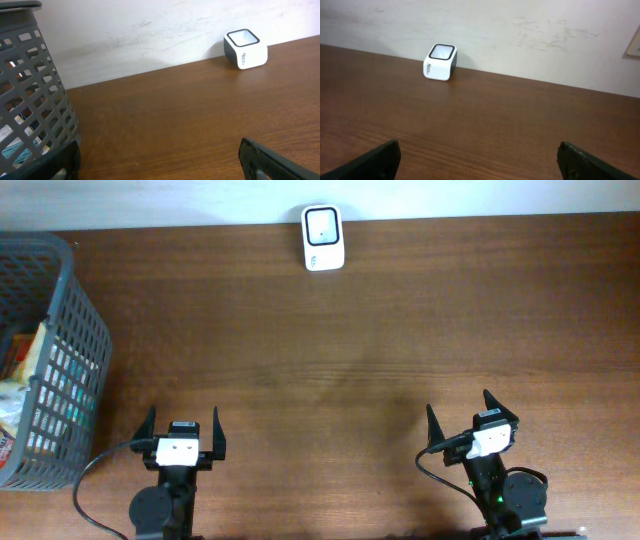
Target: Scan the item barcode
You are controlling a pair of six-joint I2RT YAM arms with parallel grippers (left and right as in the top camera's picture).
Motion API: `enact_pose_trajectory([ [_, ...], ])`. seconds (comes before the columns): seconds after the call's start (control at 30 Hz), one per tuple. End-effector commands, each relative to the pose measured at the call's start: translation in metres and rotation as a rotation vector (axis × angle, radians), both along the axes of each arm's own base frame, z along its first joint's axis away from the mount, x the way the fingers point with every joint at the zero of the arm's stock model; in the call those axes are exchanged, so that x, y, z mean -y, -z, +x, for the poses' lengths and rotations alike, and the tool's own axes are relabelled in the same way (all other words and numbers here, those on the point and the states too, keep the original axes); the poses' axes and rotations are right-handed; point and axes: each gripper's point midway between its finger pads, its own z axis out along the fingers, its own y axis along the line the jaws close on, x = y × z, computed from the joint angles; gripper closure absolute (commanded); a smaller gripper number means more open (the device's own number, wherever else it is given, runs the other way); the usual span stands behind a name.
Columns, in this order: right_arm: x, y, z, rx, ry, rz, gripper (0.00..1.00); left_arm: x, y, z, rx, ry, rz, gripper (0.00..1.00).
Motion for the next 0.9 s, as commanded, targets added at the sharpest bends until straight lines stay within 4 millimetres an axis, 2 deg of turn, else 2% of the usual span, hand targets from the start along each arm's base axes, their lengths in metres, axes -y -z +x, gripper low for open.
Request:
enact_pose_trajectory([
  [0.0,0.0026,0.0033,0.0007,-0.003,0.012,-0.008,0.01,0.0007,-0.0002,-0.0002,0.008,0.003,0.009,0.01],
  [0.87,0.0026,0.0033,0.0007,-0.003,0.012,-0.008,0.01,0.0008,0.0002,-0.0002,0.006,0.004,0.009,0.01],
])
